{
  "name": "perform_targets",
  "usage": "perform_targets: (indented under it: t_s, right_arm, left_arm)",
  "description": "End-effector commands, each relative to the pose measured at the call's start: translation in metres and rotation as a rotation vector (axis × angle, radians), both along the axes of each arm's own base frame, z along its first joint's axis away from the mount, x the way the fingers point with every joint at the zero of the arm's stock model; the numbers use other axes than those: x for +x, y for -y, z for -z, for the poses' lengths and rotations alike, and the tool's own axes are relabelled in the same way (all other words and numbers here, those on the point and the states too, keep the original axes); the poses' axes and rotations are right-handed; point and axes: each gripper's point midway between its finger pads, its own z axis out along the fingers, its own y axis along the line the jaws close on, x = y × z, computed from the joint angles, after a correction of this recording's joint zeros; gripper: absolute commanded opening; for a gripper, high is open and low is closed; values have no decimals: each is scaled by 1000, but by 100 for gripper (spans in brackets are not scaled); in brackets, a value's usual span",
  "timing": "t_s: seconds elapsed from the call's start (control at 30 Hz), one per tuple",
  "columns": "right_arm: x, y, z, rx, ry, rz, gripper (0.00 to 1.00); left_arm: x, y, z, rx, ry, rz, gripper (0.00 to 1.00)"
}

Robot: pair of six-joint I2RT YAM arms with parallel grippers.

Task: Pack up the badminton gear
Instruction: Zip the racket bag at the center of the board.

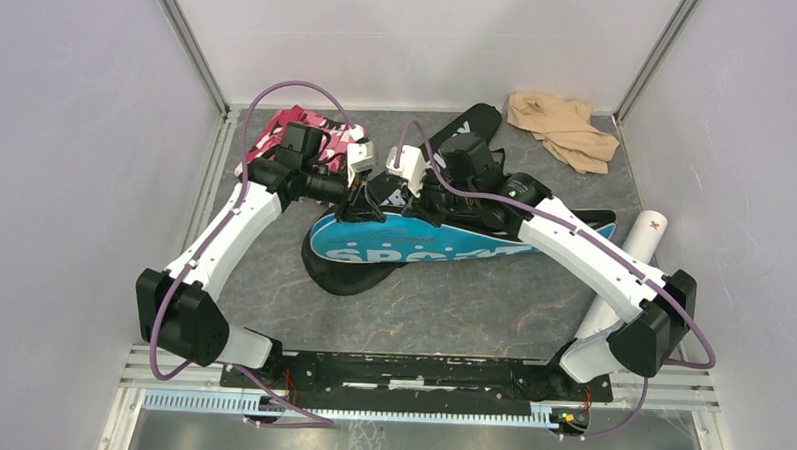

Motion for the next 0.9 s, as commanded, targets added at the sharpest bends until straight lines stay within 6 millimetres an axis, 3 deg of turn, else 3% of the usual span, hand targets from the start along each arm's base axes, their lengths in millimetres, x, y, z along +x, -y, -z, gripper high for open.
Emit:
perform_targets:
  t_s: [0.0, 0.23, 0.6, 0.87]
  right_arm:
    - [9, 1, -18, -13, 73, 11, 1]
    - [9, 11, -25, -72, 125, -30, 0]
    - [9, 47, -19, -150, 177, -97, 0]
    - [17, 91, -7, -215, 198, -92, 0]
  left_arm:
    - [6, -3, -6, 13, -10, -39, 2]
    - [8, -7, -4, 42, 27, -44, 2]
    - [13, -19, -9, 117, 85, -26, 2]
    - [20, -31, -16, 147, 117, -43, 2]
